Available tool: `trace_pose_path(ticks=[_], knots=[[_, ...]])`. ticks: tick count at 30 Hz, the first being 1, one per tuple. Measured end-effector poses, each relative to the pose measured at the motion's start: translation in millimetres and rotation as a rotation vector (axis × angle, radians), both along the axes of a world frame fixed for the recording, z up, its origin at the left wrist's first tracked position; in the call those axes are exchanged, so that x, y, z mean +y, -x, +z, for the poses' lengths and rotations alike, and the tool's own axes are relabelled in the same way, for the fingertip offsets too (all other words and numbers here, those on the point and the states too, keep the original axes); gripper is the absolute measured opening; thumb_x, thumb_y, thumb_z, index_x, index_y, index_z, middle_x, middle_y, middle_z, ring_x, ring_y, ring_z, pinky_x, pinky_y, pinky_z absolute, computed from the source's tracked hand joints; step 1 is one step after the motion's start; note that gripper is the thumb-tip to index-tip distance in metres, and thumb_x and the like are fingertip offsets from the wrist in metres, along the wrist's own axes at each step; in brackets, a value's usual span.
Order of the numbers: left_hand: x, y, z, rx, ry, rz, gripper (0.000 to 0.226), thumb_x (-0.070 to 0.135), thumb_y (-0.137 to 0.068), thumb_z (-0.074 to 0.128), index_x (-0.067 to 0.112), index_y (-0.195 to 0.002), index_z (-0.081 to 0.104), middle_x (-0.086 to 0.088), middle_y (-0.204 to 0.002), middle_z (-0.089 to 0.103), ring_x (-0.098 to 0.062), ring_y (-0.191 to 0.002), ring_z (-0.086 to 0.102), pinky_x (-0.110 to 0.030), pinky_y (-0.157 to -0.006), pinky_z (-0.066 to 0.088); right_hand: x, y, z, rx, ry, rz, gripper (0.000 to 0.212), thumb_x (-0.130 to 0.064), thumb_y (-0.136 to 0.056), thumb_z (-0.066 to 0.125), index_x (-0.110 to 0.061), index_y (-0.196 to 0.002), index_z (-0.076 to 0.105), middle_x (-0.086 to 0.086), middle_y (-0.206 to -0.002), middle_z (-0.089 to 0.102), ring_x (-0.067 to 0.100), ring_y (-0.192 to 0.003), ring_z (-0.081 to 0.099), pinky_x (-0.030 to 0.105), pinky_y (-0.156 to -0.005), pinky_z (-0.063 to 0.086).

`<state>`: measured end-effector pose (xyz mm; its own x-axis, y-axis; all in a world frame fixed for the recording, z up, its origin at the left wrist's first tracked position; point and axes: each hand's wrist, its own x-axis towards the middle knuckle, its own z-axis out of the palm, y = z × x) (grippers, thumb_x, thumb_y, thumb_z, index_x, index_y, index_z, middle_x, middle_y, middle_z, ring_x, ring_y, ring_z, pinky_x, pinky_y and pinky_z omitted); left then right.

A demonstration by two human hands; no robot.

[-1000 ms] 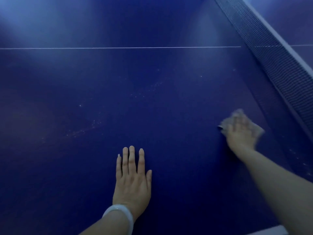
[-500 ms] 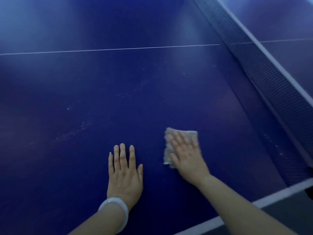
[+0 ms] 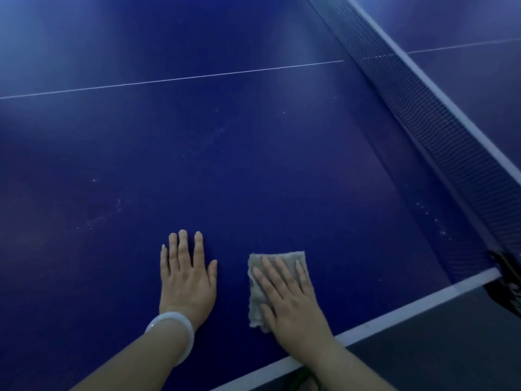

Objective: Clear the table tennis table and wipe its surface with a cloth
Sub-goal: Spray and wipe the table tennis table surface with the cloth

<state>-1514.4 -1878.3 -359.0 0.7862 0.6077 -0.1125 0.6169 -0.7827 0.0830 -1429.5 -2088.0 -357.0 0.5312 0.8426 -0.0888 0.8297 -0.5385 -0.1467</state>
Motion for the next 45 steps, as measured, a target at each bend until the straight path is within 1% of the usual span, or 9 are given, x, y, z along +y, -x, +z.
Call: trace_pose_path(ticks=[2, 9, 16, 23, 25, 30, 36, 41, 45], knots=[[2, 2, -1, -0.015, 0.000, 0.009, 0.071, 0.049, -0.096, 0.010, 0.009, -0.153, 0.022, -0.021, -0.159, 0.016, -0.033, -0.149, 0.007, -0.051, -0.121, 0.007, -42, -19, 0, -0.065, 0.046, -0.043, 0.059, -0.041, -0.103, 0.024, -0.024, -0.157, 0.009, -0.003, -0.165, 0.004, 0.017, -0.151, 0.005, 0.051, -0.117, 0.007], [-3, 0, 2, -0.021, 0.008, 0.025, 0.068, 0.047, -0.098, 0.012, 0.009, -0.154, 0.018, -0.021, -0.160, 0.013, -0.032, -0.150, 0.003, -0.048, -0.122, -0.001, -101, -85, 3, 0.025, 0.113, -0.816, 0.066, -0.048, -0.092, -0.006, -0.024, -0.154, -0.006, -0.003, -0.162, -0.012, 0.016, -0.150, -0.012, 0.050, -0.121, -0.005], [-41, -57, 25, -0.147, 0.137, 0.011, 0.055, 0.027, -0.100, 0.043, 0.004, -0.149, 0.032, -0.018, -0.156, 0.025, -0.031, -0.147, 0.017, -0.044, -0.123, 0.009, -89, -81, 3, 0.013, 0.080, -0.624, 0.064, -0.047, -0.097, 0.004, -0.021, -0.156, 0.001, 0.001, -0.164, -0.006, 0.019, -0.151, -0.009, 0.053, -0.121, 0.001], [-149, -178, 18, -0.113, 0.172, -0.179, 0.065, 0.046, -0.102, 0.020, 0.012, -0.155, 0.004, -0.014, -0.163, -0.003, -0.026, -0.150, -0.008, -0.041, -0.122, -0.008, -152, -96, -2, -0.007, 0.056, -0.056, 0.062, -0.041, -0.100, 0.030, -0.022, -0.157, 0.014, -0.001, -0.164, 0.008, 0.020, -0.151, 0.010, 0.053, -0.116, 0.014], [-167, -190, 7, -0.036, 0.149, -0.129, 0.068, 0.051, -0.101, 0.013, 0.013, -0.154, -0.007, -0.014, -0.162, -0.013, -0.028, -0.149, -0.016, -0.047, -0.121, -0.010, -185, -116, -3, -0.051, 0.094, -0.133, 0.059, -0.042, -0.102, 0.023, -0.021, -0.156, 0.015, -0.001, -0.164, 0.009, 0.019, -0.151, 0.010, 0.055, -0.115, 0.016], [-177, -192, -8, -0.005, 0.016, -0.080, 0.071, 0.051, -0.096, -0.001, 0.010, -0.153, -0.007, -0.018, -0.162, -0.007, -0.033, -0.149, -0.012, -0.052, -0.119, -0.006, -203, -149, -1, -0.008, 0.103, -0.765, 0.064, -0.046, -0.096, -0.001, -0.021, -0.155, 0.001, -0.001, -0.164, -0.004, 0.016, -0.151, -0.007, 0.053, -0.120, 0.003], [-178, -193, -4, -0.002, 0.032, -0.062, 0.071, 0.050, -0.096, 0.006, 0.012, -0.155, -0.002, -0.016, -0.162, -0.005, -0.030, -0.150, -0.010, -0.050, -0.120, -0.006, -194, -121, 0, 0.024, 0.043, -0.244, 0.062, -0.043, -0.101, 0.029, -0.023, -0.157, 0.011, -0.002, -0.164, 0.008, 0.019, -0.151, 0.006, 0.055, -0.116, 0.011], [-179, -194, -1, -0.019, 0.052, -0.051, 0.070, 0.049, -0.097, 0.013, 0.013, -0.156, 0.000, -0.014, -0.162, -0.004, -0.027, -0.150, -0.010, -0.048, -0.121, -0.007, -256, -161, -1, 0.022, 0.135, -0.680, 0.063, -0.051, -0.098, -0.001, -0.025, -0.156, -0.005, -0.003, -0.164, -0.008, 0.018, -0.150, -0.013, 0.056, -0.119, -0.002], [-182, -194, 2, -0.023, 0.053, -0.049, 0.071, 0.049, -0.095, 0.010, 0.012, -0.156, 0.003, -0.015, -0.163, -0.002, -0.027, -0.150, -0.009, -0.048, -0.121, -0.006, -258, -194, -1, 0.059, 0.138, -0.831, 0.067, -0.058, -0.094, -0.004, -0.028, -0.153, -0.016, -0.002, -0.162, -0.021, 0.023, -0.148, -0.022, 0.057, -0.117, -0.011]])
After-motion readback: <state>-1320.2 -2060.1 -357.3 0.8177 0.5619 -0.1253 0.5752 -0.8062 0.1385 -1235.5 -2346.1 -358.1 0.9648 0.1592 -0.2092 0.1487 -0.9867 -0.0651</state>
